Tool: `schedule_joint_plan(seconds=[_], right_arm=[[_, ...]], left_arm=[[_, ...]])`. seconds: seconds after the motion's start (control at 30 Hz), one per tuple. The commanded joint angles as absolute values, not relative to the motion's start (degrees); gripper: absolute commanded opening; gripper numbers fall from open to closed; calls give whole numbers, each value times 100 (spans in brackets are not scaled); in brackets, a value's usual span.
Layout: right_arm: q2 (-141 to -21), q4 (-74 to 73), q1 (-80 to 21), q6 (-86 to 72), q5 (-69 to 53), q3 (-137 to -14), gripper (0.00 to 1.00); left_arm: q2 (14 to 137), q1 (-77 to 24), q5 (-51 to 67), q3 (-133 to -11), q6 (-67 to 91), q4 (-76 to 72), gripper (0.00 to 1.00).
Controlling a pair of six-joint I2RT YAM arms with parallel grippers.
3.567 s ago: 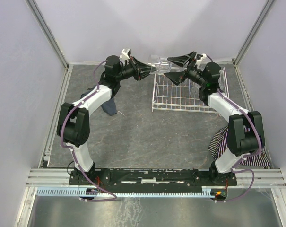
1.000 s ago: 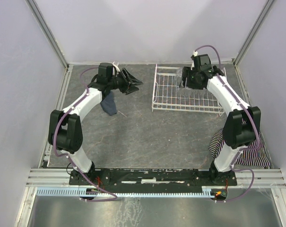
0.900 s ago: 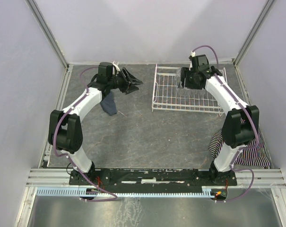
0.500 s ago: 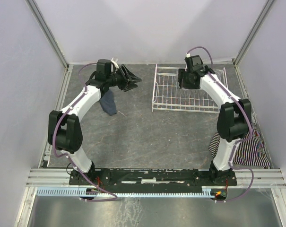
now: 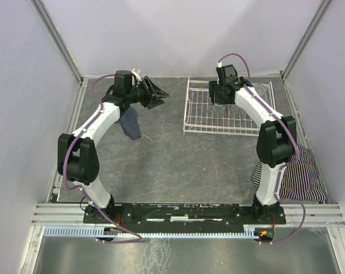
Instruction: Load the cups into the dish rack
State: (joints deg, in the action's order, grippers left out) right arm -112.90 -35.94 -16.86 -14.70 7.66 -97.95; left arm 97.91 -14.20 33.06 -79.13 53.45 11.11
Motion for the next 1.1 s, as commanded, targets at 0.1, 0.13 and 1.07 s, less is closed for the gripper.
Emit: schedule_joint_plan(seconds=[0.1,0.13,1.07], right_arm=[[-11248,-3599,-1749,-1303,1025,-10087,50],[-11221,-3600,-1746,-1295,1036,-10061,59],[-9830,-3854,-1783,-1283,900,-9851,96]], left_arm=[[9861,-1380,3342,-8150,5094,1108,56],[9866,-1380,3340,-8149,5089,1110,56],[9314,-1350,2436,-8000,4282,1707,61]])
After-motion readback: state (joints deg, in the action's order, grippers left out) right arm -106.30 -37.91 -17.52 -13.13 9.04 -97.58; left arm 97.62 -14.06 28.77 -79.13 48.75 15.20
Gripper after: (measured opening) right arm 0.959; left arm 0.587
